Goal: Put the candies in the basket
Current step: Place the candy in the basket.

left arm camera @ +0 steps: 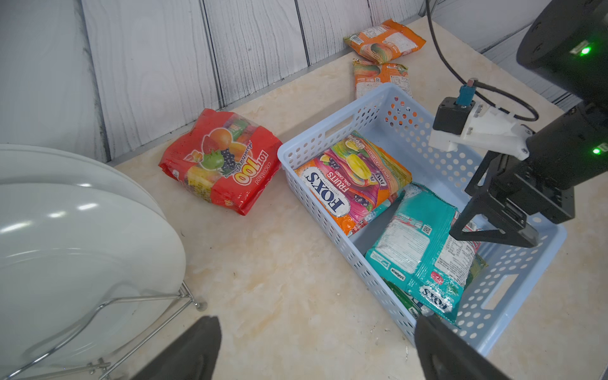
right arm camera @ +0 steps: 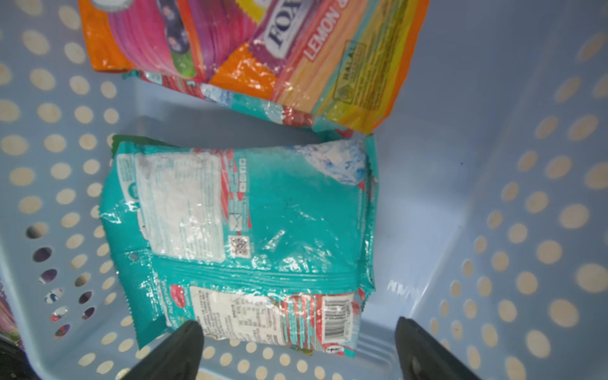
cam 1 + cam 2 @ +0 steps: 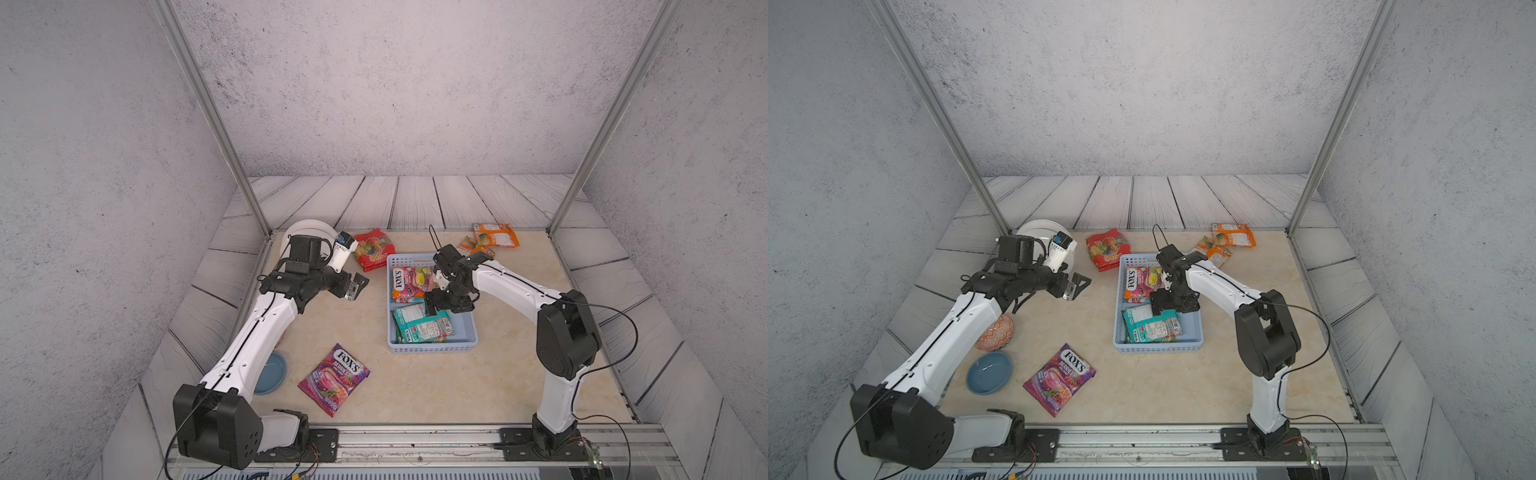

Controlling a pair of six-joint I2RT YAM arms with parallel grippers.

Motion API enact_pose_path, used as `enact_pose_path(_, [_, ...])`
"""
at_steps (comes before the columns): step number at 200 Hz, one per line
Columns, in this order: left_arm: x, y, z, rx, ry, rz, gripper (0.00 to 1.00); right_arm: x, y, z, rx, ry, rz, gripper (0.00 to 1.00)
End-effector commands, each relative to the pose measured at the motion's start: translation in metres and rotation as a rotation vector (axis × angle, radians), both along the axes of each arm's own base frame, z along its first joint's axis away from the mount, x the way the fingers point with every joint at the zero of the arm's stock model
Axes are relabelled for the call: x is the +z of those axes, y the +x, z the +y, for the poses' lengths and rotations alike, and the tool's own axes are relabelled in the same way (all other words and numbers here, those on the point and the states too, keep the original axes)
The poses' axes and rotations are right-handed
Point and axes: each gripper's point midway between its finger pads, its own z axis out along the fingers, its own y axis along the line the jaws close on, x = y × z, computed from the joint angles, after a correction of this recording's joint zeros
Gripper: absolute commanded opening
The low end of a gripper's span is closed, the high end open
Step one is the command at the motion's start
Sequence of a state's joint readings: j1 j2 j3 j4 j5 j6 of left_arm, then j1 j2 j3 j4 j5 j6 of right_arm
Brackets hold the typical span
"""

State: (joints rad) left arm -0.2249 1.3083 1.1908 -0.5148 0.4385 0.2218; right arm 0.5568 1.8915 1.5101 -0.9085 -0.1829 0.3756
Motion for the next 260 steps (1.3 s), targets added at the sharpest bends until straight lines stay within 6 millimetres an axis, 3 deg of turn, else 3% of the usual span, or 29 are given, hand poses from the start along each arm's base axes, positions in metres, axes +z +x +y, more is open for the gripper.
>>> enact_pose_path(1, [0.008,0.0,-0.001,-0.012,-0.005,-0.03,0.98,-0.018,-0.002,0.008,0.012,0.035,0.051,0.96])
enact_pose_path(52, [0.007,-0.001,0.0,-0.01,0.0,-0.029,0.98,-0.038,-0.016,0.011,-0.018,0.062,0.152,0.92])
enact_pose_path(96, [0.005,0.001,0.0,-0.009,0.0,-0.027,0.98,-0.028,-0.037,0.017,-0.058,0.143,0.227,0.78])
enact_pose_path(131, [0.009,0.0,-0.001,-0.007,-0.008,-0.026,0.98,-0.017,-0.045,0.019,-0.056,0.174,0.231,0.73])
enact_pose_path(175, [0.011,-0.002,0.0,-0.006,-0.008,-0.028,0.98,-0.012,-0.035,0.009,-0.039,0.097,0.186,0.74])
enact_pose_path(207, [0.008,-0.002,-0.002,-0.015,-0.017,-0.022,0.98,-0.009,-0.016,-0.011,-0.059,-0.023,0.099,0.76])
enact_pose_path(260, [0.009,-0.001,-0.002,-0.014,-0.019,-0.019,0.98,-0.028,0.015,0.002,-0.082,-0.028,0.088,0.77])
